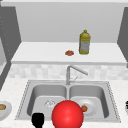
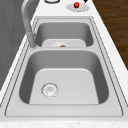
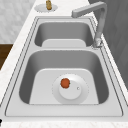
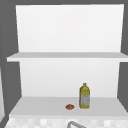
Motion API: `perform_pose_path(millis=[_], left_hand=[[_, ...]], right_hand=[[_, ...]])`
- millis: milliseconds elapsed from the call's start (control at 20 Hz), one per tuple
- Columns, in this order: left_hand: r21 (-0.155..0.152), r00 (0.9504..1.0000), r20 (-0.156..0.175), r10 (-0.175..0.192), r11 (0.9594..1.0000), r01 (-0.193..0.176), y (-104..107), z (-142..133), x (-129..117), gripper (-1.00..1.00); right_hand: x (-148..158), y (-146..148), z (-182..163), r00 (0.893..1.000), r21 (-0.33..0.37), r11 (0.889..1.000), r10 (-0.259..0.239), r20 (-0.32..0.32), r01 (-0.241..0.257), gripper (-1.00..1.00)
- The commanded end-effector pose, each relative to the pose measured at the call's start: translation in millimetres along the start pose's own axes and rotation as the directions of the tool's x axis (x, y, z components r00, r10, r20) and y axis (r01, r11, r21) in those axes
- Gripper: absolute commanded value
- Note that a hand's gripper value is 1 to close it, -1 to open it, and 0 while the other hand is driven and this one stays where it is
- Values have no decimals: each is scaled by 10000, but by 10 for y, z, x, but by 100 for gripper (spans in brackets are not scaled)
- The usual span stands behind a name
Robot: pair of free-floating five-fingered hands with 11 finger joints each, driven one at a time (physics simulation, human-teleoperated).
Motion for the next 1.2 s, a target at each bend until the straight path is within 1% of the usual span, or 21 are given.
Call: perform_pose_path(millis=[0, 50, 100, 150, 200, 250, 300, 350, 400, 500, 600, 700, 950, 1150], left_hand=[[0, 10000, 0, 0, 10000, 0, 0, 0, 0, 0], [0, 10000, 0, 0, 10000, 0, 0, 0, 0, 0], [0, 10000, 0, 0, 10000, 0, 0, 0, 0, 0], [0, 10000, 0, 0, 10000, 0, 0, 0, 0, 0], [0, 10000, 0, 0, 10000, 0, 0, 0, 0, 0], [0, 10000, 0, 0, 10000, 0, 0, 0, 0, 0], [0, 10000, 0, 0, 10000, 0, 0, 0, 0, 0], [0, 10000, 0, 0, 10000, 0, 0, 0, 0, 0], [0, 10000, 0, 0, 10000, 0, 0, 0, 0, 0], [0, 10000, 0, 0, 10000, 0, 0, 0, 0, 0], [0, 10000, 0, 0, 10000, 0, 0, 0, 0, 0], [0, 10000, 0, 0, 10000, 0, 0, 0, 0, 0], [0, 10000, 0, 0, 10000, 0, 0, 0, 0, 0], [0, 10000, 0, 0, 10000, 0, 0, 0, 0, 0]], right_hand=[[10, 162, -81, 9929, -132, 9930, 1173, -194, -1176, -100], [17, 160, -55, 9964, -125, 9963, 843, -104, -845, -100], [16, 108, -61, 9992, -79, 9992, 404, -3, -404, -100], [3, 90, -50, 10000, -31, 10000, 47, -68, -47, -100], [3, 103, -51, 10000, 6, 10000, 61, -59, -61, -100], [10, 168, -158, 9996, 0, 9998, 216, -153, -216, -100], [53, 211, -207, 9978, -340, 9975, 614, -242, -622, -100], [93, 223, -223, 9964, -406, 9960, 780, -335, -794, -100], [149, 243, -242, 9922, -384, 9925, 1142, -506, -1162, -100], [166, 277, -307, 9871, -239, 9890, 1442, -698, -1462, -100], [158, 305, -341, 9813, -262, 9843, 1720, -860, -1748, -100], [143, 323, -359, 9767, -135, 9816, 1881, -1035, -1905, -100], [167, 374, -350, 9722, 64, 9807, 1948, -1302, -1956, -100], [173, 413, -354, 9632, 75, 9757, 2173, -1581, -2189, -100]])
